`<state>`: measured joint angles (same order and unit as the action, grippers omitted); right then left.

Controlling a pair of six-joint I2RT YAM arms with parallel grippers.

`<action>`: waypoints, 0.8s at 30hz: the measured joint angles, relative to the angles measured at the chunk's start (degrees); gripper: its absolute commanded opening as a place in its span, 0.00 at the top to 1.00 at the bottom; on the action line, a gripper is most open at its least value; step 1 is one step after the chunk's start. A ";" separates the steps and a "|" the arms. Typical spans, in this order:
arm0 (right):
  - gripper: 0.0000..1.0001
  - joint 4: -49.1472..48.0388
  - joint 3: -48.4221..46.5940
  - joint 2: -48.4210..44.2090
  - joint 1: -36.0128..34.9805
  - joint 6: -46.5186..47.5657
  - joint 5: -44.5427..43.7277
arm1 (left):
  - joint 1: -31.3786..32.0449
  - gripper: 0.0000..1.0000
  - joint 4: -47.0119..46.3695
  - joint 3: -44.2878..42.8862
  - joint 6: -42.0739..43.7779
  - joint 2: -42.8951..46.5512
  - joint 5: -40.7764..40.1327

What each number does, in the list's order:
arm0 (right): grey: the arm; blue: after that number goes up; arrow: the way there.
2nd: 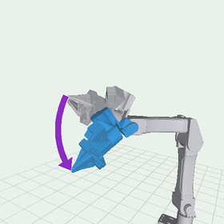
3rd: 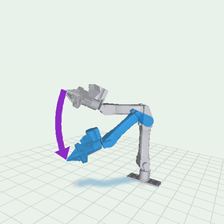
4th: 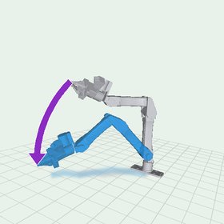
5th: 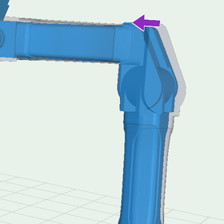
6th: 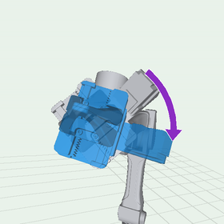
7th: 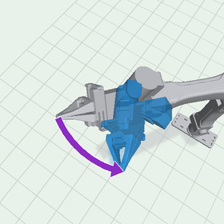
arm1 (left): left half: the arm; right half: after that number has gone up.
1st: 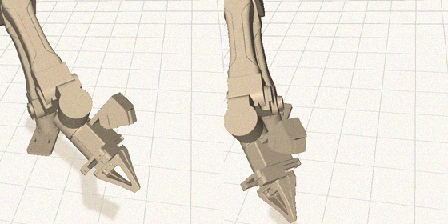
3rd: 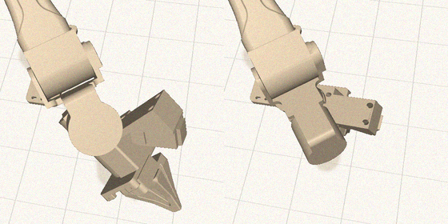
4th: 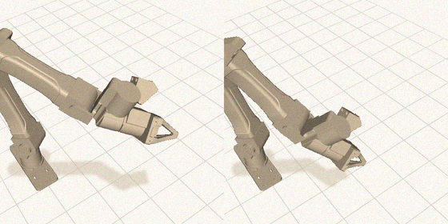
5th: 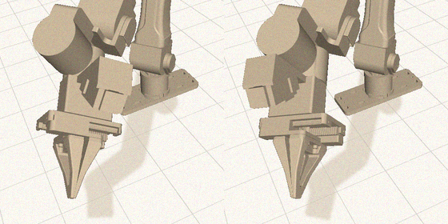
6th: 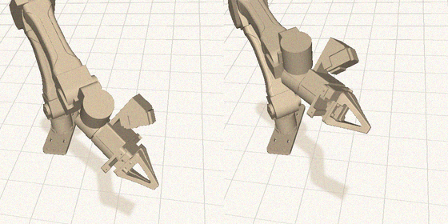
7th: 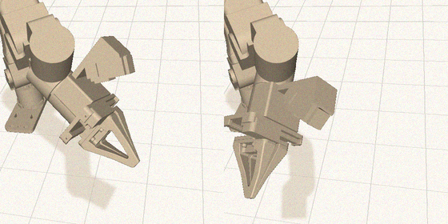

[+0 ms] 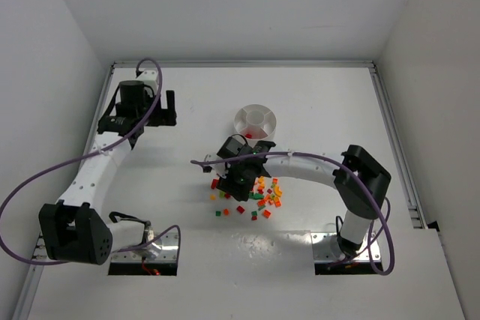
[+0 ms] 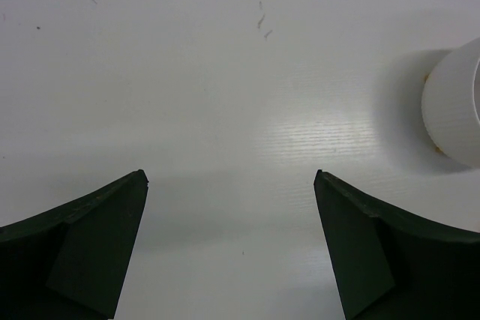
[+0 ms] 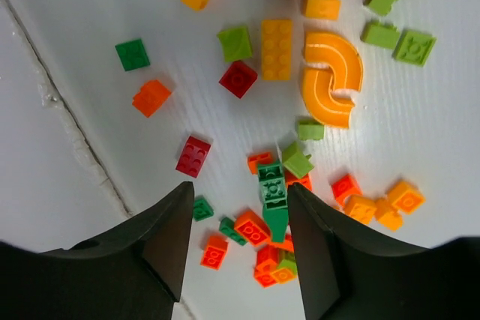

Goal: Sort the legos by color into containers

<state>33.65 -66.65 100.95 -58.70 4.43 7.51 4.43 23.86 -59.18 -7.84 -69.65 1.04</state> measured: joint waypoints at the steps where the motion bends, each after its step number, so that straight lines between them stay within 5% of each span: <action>1: 0.48 0.33 -0.09 0.04 0.00 -1.20 -0.20 | -0.11 0.00 1.01 -0.94 -0.09 0.02 -0.42; 9: 0.50 0.35 2.56 0.15 -1.81 -11.04 -2.95 | -0.52 0.00 7.19 -2.12 0.04 4.09 -6.71; 24: 0.56 -1.62 3.30 4.24 -8.37 -14.80 -5.90 | -0.83 0.00 10.82 1.27 2.21 13.09 -9.75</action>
<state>32.03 -63.35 105.19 -67.07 -10.37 1.61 3.60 34.68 -57.91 -5.63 -56.55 -8.71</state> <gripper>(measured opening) 0.439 0.995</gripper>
